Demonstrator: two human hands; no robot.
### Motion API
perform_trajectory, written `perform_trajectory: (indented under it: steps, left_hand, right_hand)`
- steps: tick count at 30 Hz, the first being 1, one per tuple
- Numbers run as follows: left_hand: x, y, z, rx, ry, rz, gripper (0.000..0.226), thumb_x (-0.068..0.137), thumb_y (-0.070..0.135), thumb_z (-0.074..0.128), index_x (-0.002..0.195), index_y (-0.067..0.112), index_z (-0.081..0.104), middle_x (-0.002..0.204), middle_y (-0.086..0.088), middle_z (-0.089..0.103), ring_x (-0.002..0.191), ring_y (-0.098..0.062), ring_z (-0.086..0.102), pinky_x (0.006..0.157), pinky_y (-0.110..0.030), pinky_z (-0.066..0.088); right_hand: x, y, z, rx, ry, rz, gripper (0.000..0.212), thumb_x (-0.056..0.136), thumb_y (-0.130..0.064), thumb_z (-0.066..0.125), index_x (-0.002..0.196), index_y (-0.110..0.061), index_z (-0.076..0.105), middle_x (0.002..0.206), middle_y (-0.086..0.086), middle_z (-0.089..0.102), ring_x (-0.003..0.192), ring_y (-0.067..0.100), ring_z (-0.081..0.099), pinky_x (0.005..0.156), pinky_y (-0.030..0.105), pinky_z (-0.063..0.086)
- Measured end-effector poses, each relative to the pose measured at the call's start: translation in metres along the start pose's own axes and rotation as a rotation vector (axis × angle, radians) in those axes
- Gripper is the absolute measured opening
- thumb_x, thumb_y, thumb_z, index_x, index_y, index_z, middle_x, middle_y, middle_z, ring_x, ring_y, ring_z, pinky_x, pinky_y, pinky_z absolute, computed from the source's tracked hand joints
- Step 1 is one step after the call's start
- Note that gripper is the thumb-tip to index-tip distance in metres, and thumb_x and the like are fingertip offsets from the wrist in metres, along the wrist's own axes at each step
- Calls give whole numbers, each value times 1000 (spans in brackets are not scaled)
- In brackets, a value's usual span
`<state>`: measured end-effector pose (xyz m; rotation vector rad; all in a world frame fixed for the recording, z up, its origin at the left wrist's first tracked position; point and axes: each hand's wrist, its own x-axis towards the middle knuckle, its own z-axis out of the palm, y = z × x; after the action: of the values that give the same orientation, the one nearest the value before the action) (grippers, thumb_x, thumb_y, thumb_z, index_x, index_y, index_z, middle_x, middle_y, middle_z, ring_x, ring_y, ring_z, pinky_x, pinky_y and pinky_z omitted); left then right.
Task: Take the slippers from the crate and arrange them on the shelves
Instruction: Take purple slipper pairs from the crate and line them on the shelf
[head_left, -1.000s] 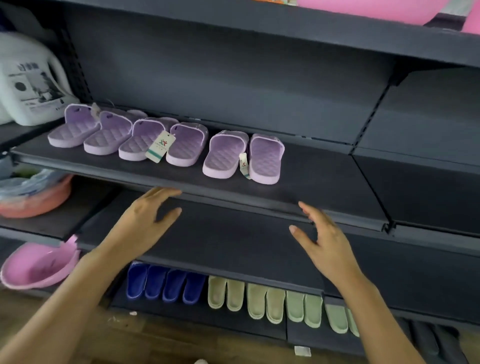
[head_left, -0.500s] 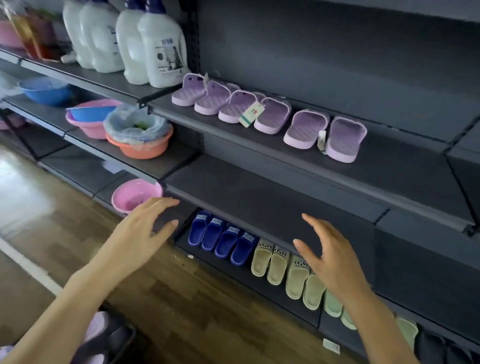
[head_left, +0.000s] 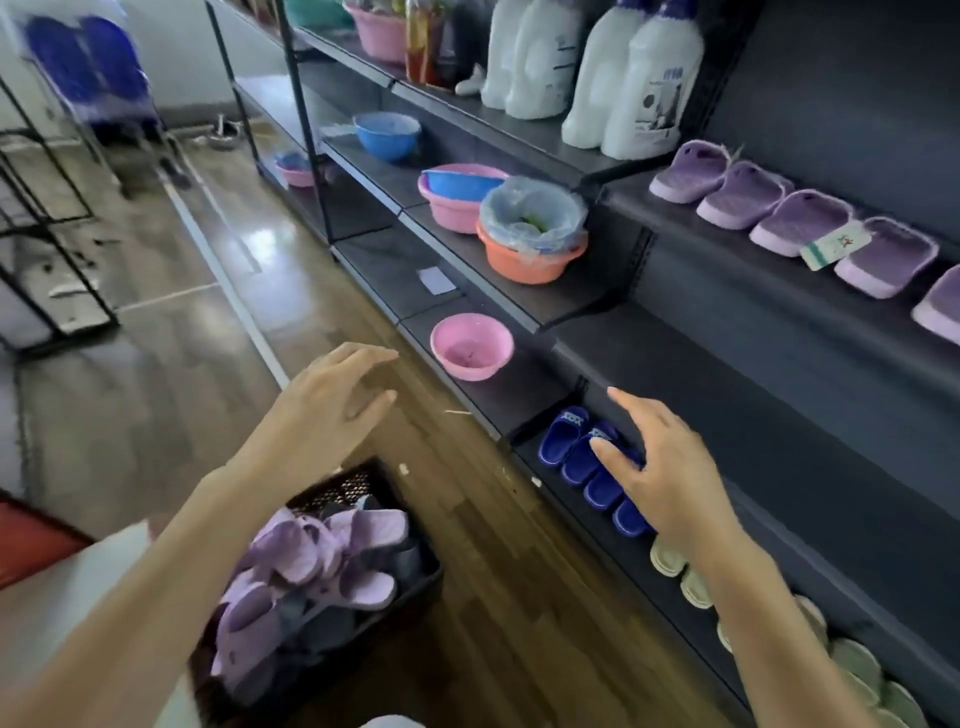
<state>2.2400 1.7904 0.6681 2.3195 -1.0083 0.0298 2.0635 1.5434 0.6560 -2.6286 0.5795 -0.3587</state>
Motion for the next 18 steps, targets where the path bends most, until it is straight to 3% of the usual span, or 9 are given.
perform_trajectory:
  steps: [5,9,15,18]
  left_hand:
    - [-44,-49,-42,14,71,-135,51,80,46,44,121,18,57,115,7,54,106,-22,57,94,-39,43]
    - [-77,-78,-57,28,146,-283,46,81,38,48,119,14,59,118,-1,58,107,-23,55,91,-24,35]
    - [-112,-108,-56,15,237,-504,33,90,22,58,122,15,57,121,2,56,113,-18,52,88,-19,34]
    - [-121,-117,-46,36,250,-607,39,88,30,53,123,15,56,123,2,56,114,-17,52,86,-13,29]
  right_hand:
    - [20,-66,46,23,-92,-146,54,91,-37,53,140,-21,39,139,-5,46,127,14,40,105,35,32]
    - [40,-103,78,16,-166,-294,53,90,-37,55,139,-20,41,135,-2,49,124,16,44,102,35,33]
    - [67,-139,128,38,-301,-477,54,89,-36,58,137,-19,42,134,0,51,123,18,47,103,38,37]
    - [82,-148,155,14,-391,-564,54,89,-37,57,138,-20,41,135,-1,50,122,18,47,102,36,37]
